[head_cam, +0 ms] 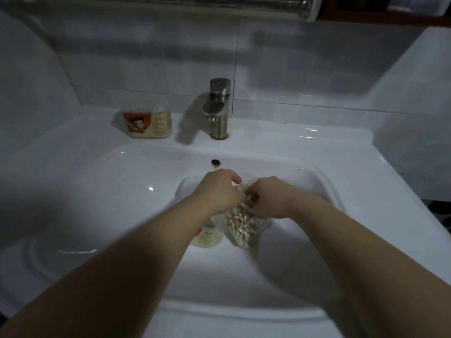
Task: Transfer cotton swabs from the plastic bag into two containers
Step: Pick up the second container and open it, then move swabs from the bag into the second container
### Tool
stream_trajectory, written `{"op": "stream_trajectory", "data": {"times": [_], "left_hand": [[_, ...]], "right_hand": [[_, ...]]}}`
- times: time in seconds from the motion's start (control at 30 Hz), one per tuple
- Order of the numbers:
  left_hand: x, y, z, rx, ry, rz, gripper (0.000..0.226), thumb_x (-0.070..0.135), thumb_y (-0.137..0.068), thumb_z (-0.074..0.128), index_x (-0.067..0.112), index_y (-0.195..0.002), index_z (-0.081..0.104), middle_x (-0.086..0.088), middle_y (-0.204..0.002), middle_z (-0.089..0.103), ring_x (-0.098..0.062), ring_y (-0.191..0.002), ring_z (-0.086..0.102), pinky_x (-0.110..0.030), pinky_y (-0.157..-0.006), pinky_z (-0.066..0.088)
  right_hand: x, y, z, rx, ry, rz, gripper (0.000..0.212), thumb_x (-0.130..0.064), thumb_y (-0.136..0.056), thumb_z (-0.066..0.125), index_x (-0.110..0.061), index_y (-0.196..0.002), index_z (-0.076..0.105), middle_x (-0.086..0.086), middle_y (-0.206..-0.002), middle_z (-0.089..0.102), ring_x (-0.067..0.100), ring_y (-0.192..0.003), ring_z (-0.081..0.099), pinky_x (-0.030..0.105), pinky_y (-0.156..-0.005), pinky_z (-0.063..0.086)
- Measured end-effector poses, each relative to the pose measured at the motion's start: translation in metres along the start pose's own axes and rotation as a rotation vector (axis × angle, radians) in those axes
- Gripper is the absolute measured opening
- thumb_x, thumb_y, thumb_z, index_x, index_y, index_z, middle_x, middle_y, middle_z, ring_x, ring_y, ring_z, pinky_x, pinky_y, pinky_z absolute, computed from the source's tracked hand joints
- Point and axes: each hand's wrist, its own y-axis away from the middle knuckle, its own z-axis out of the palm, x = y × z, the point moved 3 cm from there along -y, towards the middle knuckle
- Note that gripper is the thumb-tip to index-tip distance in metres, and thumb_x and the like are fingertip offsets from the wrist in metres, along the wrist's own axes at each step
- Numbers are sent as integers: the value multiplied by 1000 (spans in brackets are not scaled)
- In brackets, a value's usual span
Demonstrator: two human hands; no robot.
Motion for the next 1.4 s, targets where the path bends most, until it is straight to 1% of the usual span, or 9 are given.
{"op": "stream_trajectory", "data": {"times": [0.13,0.3,0.43,0.53,0.73,0.87,1.07,1.27,1.4], "left_hand": [[-2,-2,0,15,26,23,36,34,-87,70,30,-123,68,8,-103,71,-6,-87,65,-18,-64,45],[-2,1,5,-20,8,102,30,30,-90,68,28,-119,69,10,-93,73,0,-83,65,-13,-64,45],[-1,0,2,-4,39,124,27,25,-88,67,29,-114,71,13,-84,71,1,-76,64,-5,-54,40],[-1,0,1,6,41,136,27,22,-86,66,28,-112,72,15,-77,66,2,-67,61,-4,-47,38],[0,1,7,-12,18,160,26,22,-87,63,30,-110,72,17,-77,65,4,-63,63,-3,-50,40],[1,0,7,-1,51,165,18,29,-87,65,32,-104,70,13,-77,69,0,-65,67,-4,-50,41],[2,-2,2,50,51,156,13,27,-86,64,37,-95,67,14,-73,70,8,-65,63,-5,-49,38],[2,-1,1,55,151,149,7,32,-88,66,36,-93,66,13,-76,69,6,-60,64,-4,-47,40],[3,-1,3,52,150,141,13,26,-90,64,35,-99,68,14,-83,66,0,-69,66,-7,-52,41]], "right_hand": [[0,-3,3,-15,-13,33,22,-32,-95,50,-24,-100,69,-3,-91,68,19,-80,57,29,-71,43],[-2,-1,4,-34,-13,12,27,-36,-95,48,-26,-71,57,-6,-74,60,20,-75,56,28,-66,40],[-3,0,2,-45,-50,-29,27,-20,-89,53,-30,-64,56,-5,-74,62,20,-78,59,28,-68,47],[-4,-1,5,-79,-78,-42,27,-18,-88,51,-31,-65,53,-4,-79,65,21,-81,63,34,-76,54],[3,-5,9,-61,-45,-21,31,-38,-91,55,-31,-60,55,-11,-69,60,10,-69,57,26,-66,40],[7,-4,1,-20,-87,14,15,-27,-85,63,-35,-72,65,-19,-67,60,-4,-65,52,15,-56,37],[9,0,-14,73,-151,15,13,-25,-80,65,-27,-74,77,-8,-66,69,3,-64,60,19,-56,42],[5,1,-15,132,-103,-29,12,-29,-81,66,-24,-75,75,-9,-71,68,2,-65,56,14,-57,38],[4,2,-13,93,-95,-34,20,-29,-80,67,-30,-64,57,-14,-66,59,0,-63,52,15,-54,33]]}}
